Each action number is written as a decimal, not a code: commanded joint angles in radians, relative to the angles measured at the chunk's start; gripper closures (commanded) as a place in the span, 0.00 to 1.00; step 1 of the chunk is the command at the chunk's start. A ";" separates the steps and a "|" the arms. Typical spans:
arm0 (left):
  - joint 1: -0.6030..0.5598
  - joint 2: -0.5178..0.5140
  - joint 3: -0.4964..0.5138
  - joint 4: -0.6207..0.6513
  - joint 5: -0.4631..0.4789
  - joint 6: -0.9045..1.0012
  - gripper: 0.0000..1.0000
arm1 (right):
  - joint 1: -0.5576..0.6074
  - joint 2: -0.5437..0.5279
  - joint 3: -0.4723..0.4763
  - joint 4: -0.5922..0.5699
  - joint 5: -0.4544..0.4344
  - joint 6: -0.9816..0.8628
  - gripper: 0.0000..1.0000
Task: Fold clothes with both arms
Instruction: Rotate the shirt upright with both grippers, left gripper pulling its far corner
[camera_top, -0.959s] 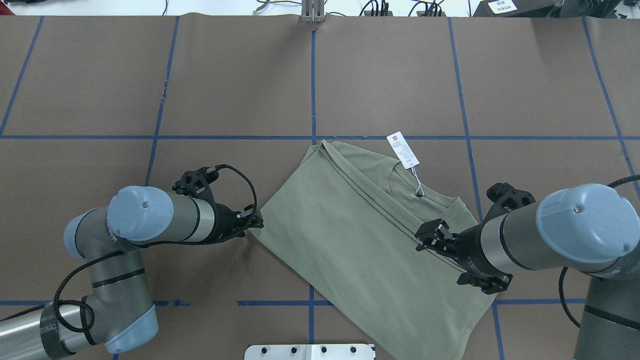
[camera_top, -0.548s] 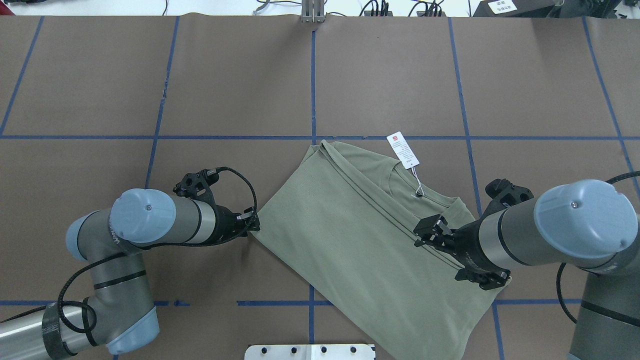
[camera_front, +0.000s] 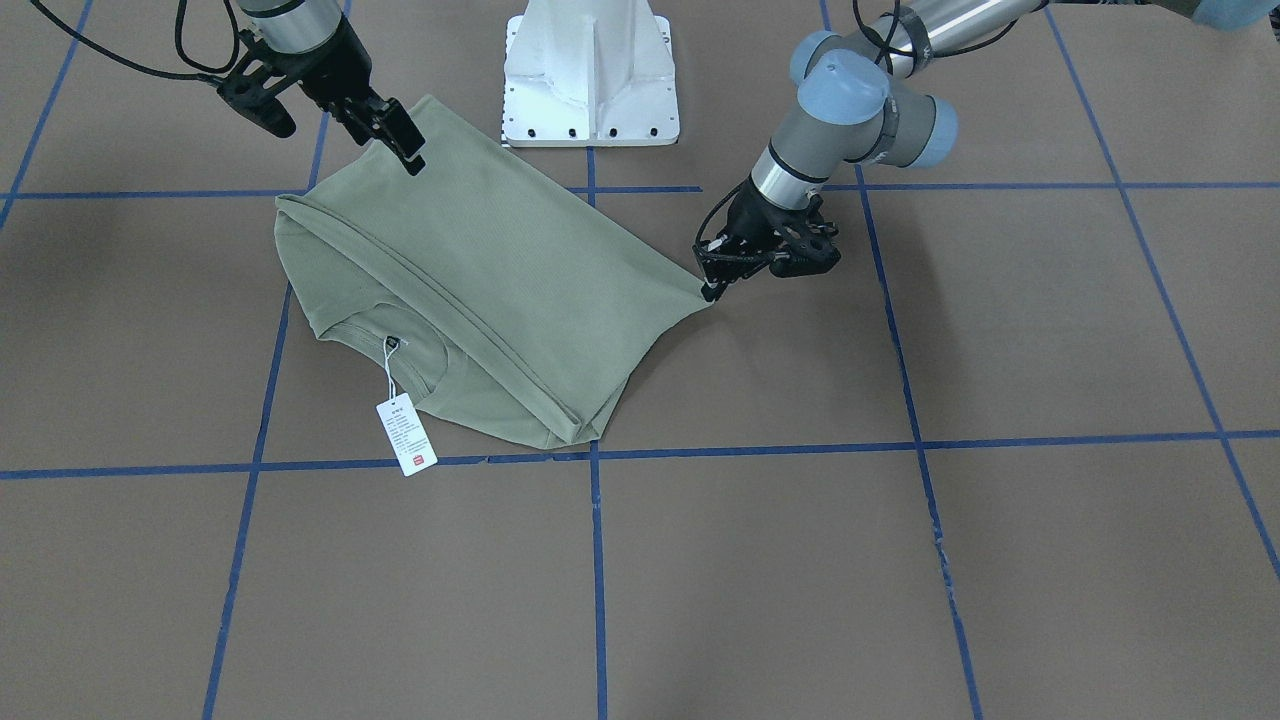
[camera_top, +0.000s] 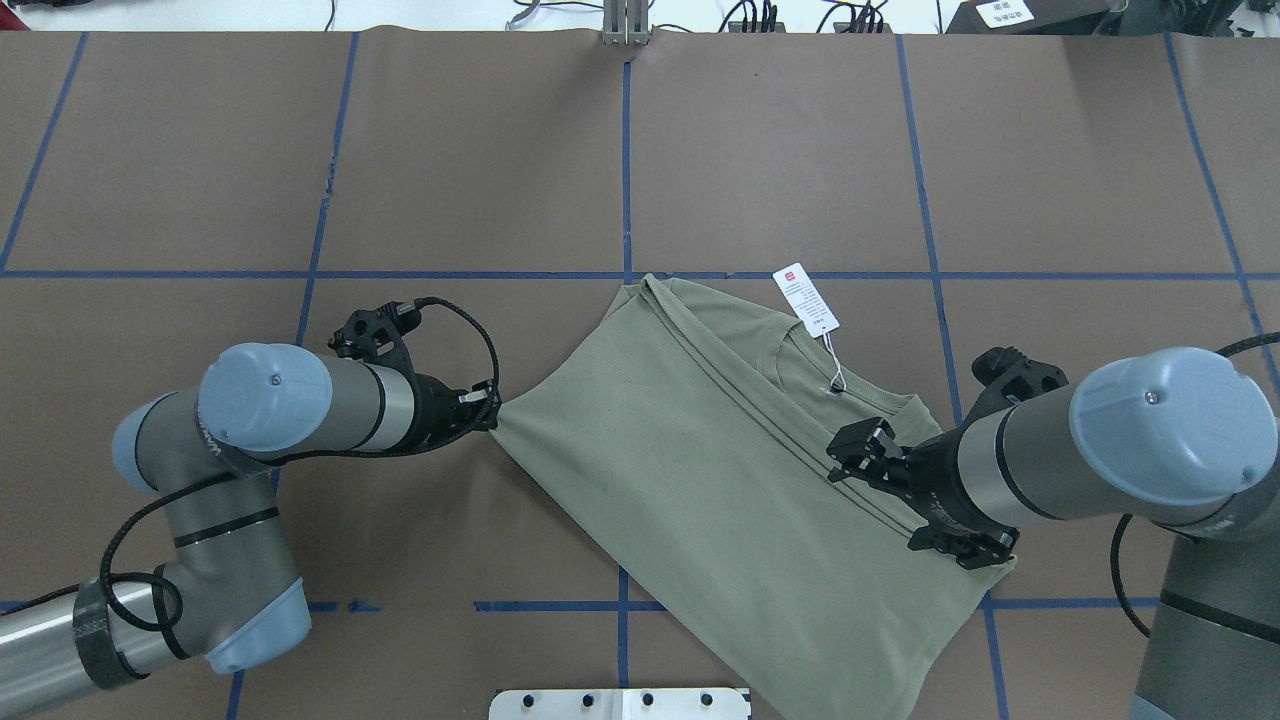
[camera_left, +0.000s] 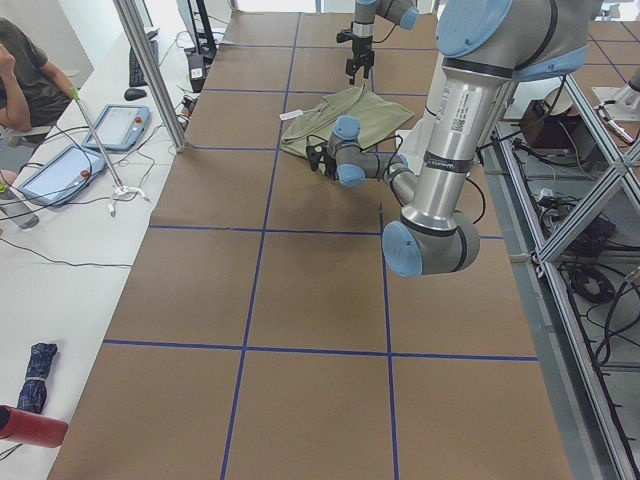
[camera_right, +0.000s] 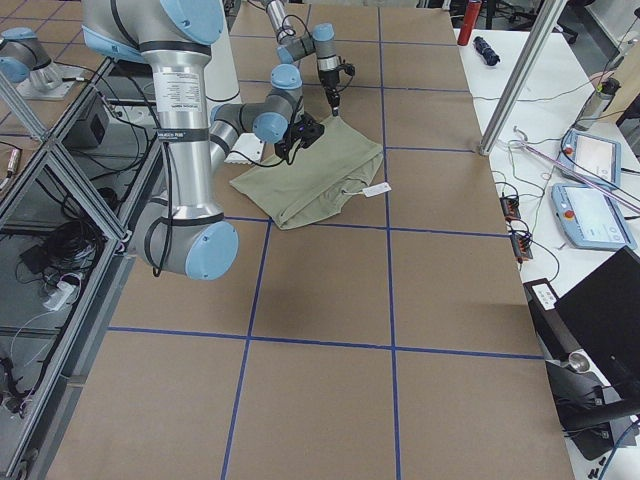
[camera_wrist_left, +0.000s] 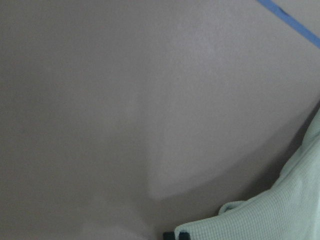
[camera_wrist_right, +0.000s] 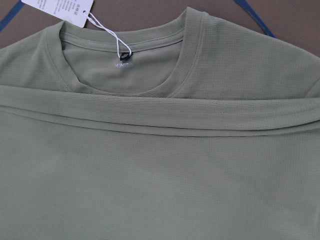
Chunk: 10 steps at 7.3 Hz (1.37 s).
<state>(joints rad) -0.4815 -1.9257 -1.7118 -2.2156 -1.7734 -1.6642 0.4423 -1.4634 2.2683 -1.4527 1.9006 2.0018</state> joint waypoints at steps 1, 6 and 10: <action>-0.100 0.002 0.001 0.025 -0.006 0.177 1.00 | 0.013 0.015 -0.003 0.000 0.000 0.000 0.00; -0.327 -0.505 0.791 -0.298 -0.008 0.245 1.00 | 0.047 0.041 0.000 0.000 -0.002 0.000 0.00; -0.364 -0.654 1.095 -0.455 0.000 0.325 1.00 | 0.062 0.072 -0.004 0.000 -0.046 0.000 0.00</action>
<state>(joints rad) -0.8441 -2.5589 -0.6521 -2.6468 -1.7734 -1.3433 0.5034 -1.3928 2.2643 -1.4527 1.8808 2.0018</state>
